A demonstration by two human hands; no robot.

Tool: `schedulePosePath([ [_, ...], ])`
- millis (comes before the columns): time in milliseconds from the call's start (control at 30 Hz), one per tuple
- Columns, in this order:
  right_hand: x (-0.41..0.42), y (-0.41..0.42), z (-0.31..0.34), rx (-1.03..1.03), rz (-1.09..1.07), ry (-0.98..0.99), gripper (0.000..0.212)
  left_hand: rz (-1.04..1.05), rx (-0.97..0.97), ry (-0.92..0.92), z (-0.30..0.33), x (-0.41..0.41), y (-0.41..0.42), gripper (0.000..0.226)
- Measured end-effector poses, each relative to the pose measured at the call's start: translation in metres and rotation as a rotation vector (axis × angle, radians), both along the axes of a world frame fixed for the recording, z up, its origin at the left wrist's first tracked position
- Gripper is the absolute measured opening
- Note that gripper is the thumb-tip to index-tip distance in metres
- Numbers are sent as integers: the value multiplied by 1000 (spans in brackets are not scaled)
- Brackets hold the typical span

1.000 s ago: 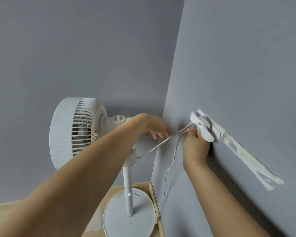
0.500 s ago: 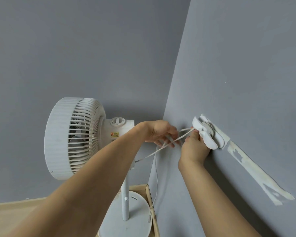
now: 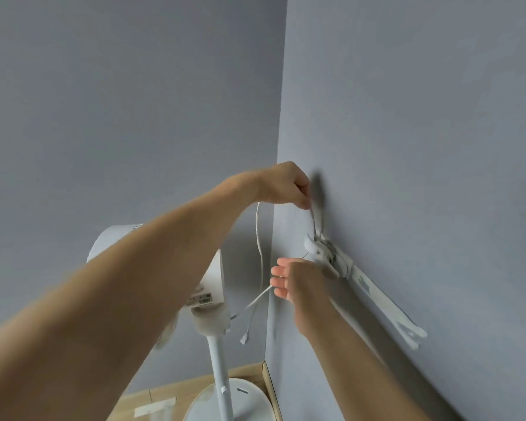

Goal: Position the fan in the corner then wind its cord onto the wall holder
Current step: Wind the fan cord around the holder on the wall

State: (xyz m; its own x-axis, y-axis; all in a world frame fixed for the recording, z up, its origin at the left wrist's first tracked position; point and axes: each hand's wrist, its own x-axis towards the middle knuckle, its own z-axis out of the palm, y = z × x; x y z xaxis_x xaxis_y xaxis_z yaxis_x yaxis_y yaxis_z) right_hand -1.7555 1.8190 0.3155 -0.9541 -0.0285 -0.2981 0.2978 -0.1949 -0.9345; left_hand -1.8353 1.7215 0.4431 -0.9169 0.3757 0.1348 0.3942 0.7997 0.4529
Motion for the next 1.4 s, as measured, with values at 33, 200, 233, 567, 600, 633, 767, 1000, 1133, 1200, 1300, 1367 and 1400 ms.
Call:
schedulePosePath([
  [33,1,0,12,-66,29,-12,40,-14,-98,33,14,7,3,9],
  [200,5,-3,56,-421,101,76,60,75,-459,392,67,27,7,28],
  [233,5,-2,67,-533,105,96,64,119,-472,465,82,33,6,29],
  [567,15,24,150,-1372,56,242,35,288,-330,678,152,86,-7,22],
  [600,22,26,154,-1397,47,253,36,292,-304,653,149,91,-7,28],
  [633,27,28,156,-1406,32,257,37,293,-281,619,145,95,-7,33],
  [767,45,37,159,-1460,-43,237,40,193,-186,332,120,108,-5,30],
  [1000,87,60,121,-1189,-59,192,36,0,-141,-586,37,107,-5,31],
  [1133,113,65,87,-973,-252,204,35,122,-36,-310,-18,89,17,30],
  [1200,121,64,70,-884,-313,189,35,173,-72,-196,-39,80,30,34],
  [1300,128,67,46,-771,-370,164,35,213,-11,-96,-62,69,42,43],
  [1367,132,66,30,-667,-405,140,33,186,55,-65,-73,65,42,34],
  [1400,133,65,22,-609,-422,132,31,178,84,-55,-76,63,41,32],
])
